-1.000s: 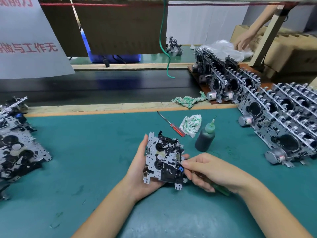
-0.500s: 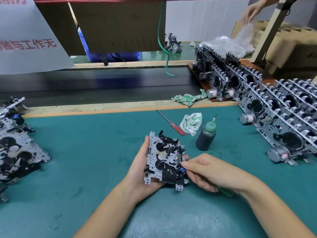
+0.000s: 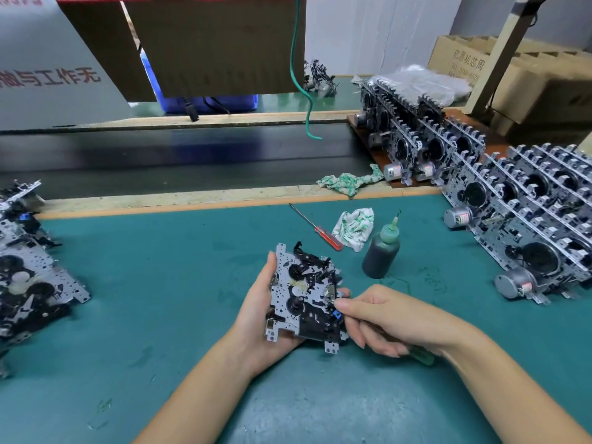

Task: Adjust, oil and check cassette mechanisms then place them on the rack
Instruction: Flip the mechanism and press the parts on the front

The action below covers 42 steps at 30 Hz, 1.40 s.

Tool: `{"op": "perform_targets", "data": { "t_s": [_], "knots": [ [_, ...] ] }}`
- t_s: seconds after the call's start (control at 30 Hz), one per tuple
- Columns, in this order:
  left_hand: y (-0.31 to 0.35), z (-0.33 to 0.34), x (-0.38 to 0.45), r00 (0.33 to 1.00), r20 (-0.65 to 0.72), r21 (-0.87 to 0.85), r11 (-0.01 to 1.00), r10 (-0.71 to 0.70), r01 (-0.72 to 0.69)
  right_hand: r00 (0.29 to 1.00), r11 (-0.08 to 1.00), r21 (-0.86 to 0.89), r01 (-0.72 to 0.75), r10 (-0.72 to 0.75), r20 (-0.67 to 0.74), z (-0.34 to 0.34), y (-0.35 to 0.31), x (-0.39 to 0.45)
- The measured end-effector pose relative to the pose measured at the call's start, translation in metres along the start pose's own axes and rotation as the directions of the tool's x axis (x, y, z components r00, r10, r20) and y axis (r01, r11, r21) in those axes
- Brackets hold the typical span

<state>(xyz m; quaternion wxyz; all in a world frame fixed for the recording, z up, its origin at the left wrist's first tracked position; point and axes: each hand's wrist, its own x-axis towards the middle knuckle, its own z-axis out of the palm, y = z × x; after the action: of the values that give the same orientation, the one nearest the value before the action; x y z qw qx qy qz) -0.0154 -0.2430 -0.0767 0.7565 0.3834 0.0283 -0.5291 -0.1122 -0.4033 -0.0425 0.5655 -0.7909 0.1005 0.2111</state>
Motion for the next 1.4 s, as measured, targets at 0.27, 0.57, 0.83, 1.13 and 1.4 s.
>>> {"op": "perform_targets", "data": {
  "t_s": [0.27,0.57,0.83,1.13,1.4],
  "knots": [
    [-0.001,0.004,0.002,0.999,-0.05,0.002,1.0,0.016,-0.015,1.0,0.997,-0.081,-0.008,0.007,-0.016,-0.001,0.002,0.005],
    [0.0,0.007,0.002,0.996,-0.082,0.058,0.998,0.017,-0.013,0.997,0.993,-0.114,-0.017,0.026,0.077,-0.007,0.003,0.005],
    [-0.001,0.007,-0.002,0.999,-0.048,0.041,0.999,0.008,-0.006,0.999,0.987,-0.158,0.022,-0.017,0.033,-0.005,0.002,0.003],
    [0.002,0.011,-0.01,0.995,-0.003,-0.273,0.957,0.098,-0.095,0.928,0.985,-0.07,0.159,-0.174,-0.33,-0.026,0.006,-0.006],
    [0.013,-0.003,-0.011,0.992,0.123,-0.093,0.995,-0.013,0.025,0.824,0.622,-0.783,0.016,-0.452,-0.342,-0.025,0.011,-0.007]
  ]
}}
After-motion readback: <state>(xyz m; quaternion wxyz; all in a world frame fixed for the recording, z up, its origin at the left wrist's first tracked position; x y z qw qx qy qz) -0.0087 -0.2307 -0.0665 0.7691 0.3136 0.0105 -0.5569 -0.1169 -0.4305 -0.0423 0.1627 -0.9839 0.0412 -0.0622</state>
